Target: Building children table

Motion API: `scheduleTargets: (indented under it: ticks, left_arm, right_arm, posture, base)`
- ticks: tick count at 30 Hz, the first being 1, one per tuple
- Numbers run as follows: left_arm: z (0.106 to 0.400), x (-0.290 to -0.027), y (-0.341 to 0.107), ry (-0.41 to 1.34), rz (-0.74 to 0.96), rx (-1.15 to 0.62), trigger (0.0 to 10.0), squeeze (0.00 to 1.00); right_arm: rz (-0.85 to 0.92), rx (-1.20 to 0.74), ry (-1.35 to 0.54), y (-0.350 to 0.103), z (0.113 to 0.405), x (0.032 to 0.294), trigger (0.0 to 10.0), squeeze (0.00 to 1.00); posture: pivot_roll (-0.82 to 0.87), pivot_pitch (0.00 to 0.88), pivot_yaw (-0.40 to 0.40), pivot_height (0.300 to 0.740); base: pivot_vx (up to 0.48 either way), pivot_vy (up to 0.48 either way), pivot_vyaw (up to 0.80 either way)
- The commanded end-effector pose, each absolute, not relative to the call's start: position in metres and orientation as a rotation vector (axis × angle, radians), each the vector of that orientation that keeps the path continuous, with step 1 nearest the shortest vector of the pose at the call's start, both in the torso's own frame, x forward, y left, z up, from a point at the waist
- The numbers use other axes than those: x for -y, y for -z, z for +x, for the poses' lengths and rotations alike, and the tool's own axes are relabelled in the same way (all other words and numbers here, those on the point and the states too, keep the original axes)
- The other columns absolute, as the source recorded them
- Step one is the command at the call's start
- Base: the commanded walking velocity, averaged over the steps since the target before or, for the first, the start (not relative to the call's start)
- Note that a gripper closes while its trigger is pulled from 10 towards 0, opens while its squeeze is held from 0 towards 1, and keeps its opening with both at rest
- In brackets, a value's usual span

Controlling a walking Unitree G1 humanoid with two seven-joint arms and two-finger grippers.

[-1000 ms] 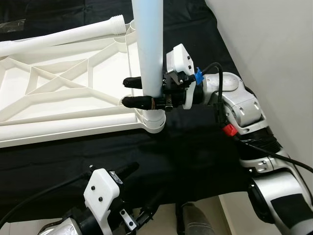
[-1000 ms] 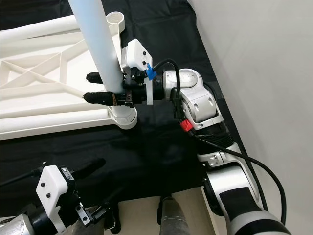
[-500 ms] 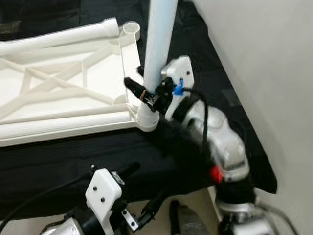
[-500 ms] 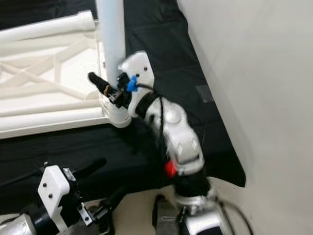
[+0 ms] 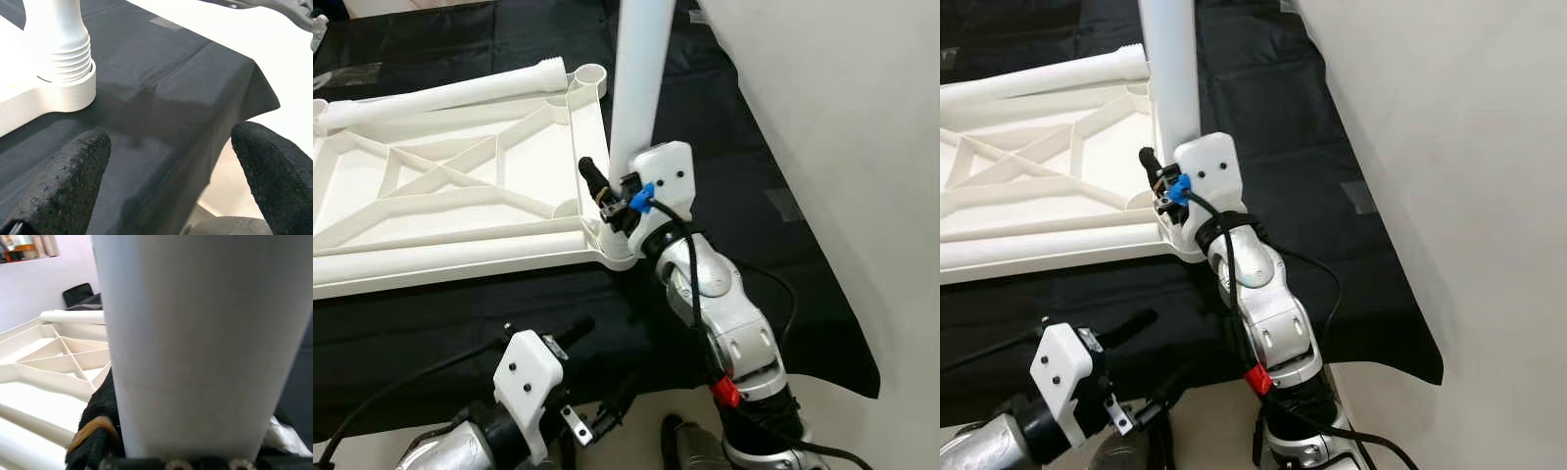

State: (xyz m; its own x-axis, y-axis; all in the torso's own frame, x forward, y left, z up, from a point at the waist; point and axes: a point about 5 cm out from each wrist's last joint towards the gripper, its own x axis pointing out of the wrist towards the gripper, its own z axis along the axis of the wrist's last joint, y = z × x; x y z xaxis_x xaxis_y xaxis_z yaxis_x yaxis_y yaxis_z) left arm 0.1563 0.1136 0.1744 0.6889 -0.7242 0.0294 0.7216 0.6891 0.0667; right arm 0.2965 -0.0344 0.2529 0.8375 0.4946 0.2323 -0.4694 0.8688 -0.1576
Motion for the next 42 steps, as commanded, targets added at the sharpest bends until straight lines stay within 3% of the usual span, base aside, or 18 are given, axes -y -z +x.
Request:
scheduleTargets:
  ticks: [1,8,23,32,38,42]
  left_arm:
    - [0.156,-0.114,-0.169,0.81,0.051,0.035,10.0,0.0]
    - [0.16,-0.114,-0.168,0.815,0.05,0.048,10.0,0.0]
    - [0.16,-0.112,-0.166,0.822,0.039,0.054,10.0,0.0]
    - [0.157,-0.111,-0.165,0.829,0.035,0.052,10.0,0.0]
    - [0.159,-0.112,-0.166,0.812,0.014,0.049,10.0,0.0]
    - [0.175,-0.122,-0.179,0.743,-0.004,0.095,10.0,0.0]
  right_arm:
    - [-0.126,0.14,-0.51,-0.225,0.307,0.039,10.0,0.0]
    - [-0.073,0.312,-0.729,-0.273,0.32,0.045,10.0,0.0]
    - [-0.17,0.37,-1.268,-0.297,0.313,0.053,10.0,0.0]
    - [-0.247,0.359,-1.373,-0.296,0.317,0.052,10.0,0.0]
    - [-0.149,0.386,-1.43,-0.303,0.315,0.056,10.0,0.0]
    - [-0.115,0.411,-1.472,-0.311,0.313,0.074,10.0,0.0]
  posture:
    - [0.06,0.299,-0.007,0.74]
    - [0.04,0.299,-0.014,0.74]
    - [0.05,0.286,-0.019,0.74]
    - [0.05,0.283,-0.02,0.74]
    - [0.06,0.279,-0.02,0.74]
    - [0.06,0.255,-0.023,0.74]
  base:
    - [0.0,0.0,0.0]
    - [0.0,0.0,0.0]
    - [0.0,0.0,0.0]
    - [0.0,0.0,0.0]
    - [0.0,0.0,0.0]
    - [0.0,0.0,0.0]
